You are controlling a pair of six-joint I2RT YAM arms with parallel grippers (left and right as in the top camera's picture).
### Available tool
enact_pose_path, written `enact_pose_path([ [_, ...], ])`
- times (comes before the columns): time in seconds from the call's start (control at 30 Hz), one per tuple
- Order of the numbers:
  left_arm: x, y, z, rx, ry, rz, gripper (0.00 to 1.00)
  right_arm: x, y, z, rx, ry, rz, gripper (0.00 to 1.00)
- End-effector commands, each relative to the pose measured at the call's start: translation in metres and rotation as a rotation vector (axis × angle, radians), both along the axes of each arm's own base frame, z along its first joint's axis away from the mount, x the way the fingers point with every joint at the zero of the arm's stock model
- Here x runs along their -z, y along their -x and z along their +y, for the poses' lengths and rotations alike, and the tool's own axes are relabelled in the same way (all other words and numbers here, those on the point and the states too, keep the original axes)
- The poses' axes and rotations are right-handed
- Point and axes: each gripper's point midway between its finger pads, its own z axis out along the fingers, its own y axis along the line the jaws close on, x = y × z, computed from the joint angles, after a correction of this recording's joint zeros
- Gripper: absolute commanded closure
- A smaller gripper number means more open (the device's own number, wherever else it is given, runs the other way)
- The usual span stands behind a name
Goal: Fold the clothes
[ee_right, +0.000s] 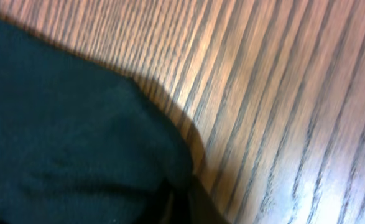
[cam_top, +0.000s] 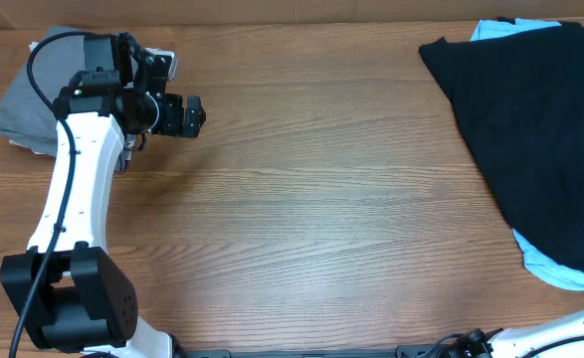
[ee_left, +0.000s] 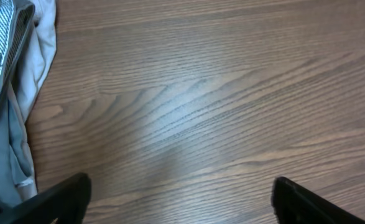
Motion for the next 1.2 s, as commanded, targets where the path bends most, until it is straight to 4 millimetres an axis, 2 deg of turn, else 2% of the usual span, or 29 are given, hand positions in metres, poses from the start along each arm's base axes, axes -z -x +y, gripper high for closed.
enact_pose_path([
  [0.0,-0.019,-0.010,-0.006,-0.002,0.025,-0.065,0.07,-0.010,-0.019,-0.002,0.016,-0.034,-0.111,0.96],
  [0.03,-0.026,-0.015,-0.010,0.006,0.051,-0.091,0.07,-0.030,-0.038,0.000,0.005,-0.060,-0.229,0.96],
  [0.13,-0.046,-0.022,-0.013,0.019,0.067,-0.140,0.09,-0.083,-0.076,0.010,-0.113,-0.084,-0.448,0.96],
  [0.23,-0.071,-0.029,-0.013,0.004,0.075,-0.185,0.09,-0.129,-0.094,0.019,-0.135,-0.093,-0.564,0.96],
  [0.3,-0.089,-0.032,-0.013,0.005,0.073,-0.214,0.09,-0.165,-0.107,0.032,-0.204,-0.078,-0.630,0.96],
  [0.37,-0.108,-0.032,-0.012,0.006,0.071,-0.239,0.07,-0.197,-0.117,0.051,-0.264,-0.071,-0.673,0.96],
  [0.47,-0.136,-0.030,-0.011,0.006,0.061,-0.274,0.04,-0.233,-0.130,0.085,-0.344,-0.073,-0.707,0.96],
  [0.53,-0.160,-0.027,-0.009,0.004,0.049,-0.312,0.03,-0.259,-0.143,0.124,-0.436,-0.080,-0.726,0.96],
  [0.63,-0.191,-0.024,-0.004,-0.005,0.041,-0.368,0.00,-0.280,-0.162,0.177,-0.563,-0.094,-0.733,0.96],
  [0.67,-0.204,-0.023,0.000,-0.012,0.037,-0.397,0.00,-0.288,-0.174,0.211,-0.639,-0.111,-0.735,0.96],
  [0.77,-0.225,-0.022,0.011,-0.037,0.027,-0.447,0.00,-0.295,-0.196,0.276,-0.784,-0.162,-0.734,0.96],
  [0.87,-0.239,-0.019,0.030,-0.077,0.015,-0.477,0.00,-0.291,-0.215,0.348,-0.941,-0.220,-0.709,0.96],
  [0.97,-0.243,-0.016,0.054,-0.135,0.007,-0.478,0.00,-0.284,-0.224,0.422,-1.093,-0.249,-0.659,0.96],
  [1.03,-0.241,-0.013,0.071,-0.175,0.001,-0.471,0.00,-0.275,-0.222,0.476,-1.190,-0.255,-0.604,0.96],
  [1.13,-0.237,-0.007,0.092,-0.227,-0.004,-0.450,0.00,-0.261,-0.210,0.540,-1.312,-0.271,-0.526,0.96],
  [1.17,-0.235,-0.004,0.101,-0.248,-0.006,-0.439,0.00,-0.250,-0.199,0.574,-1.378,-0.278,-0.477,0.96],
])
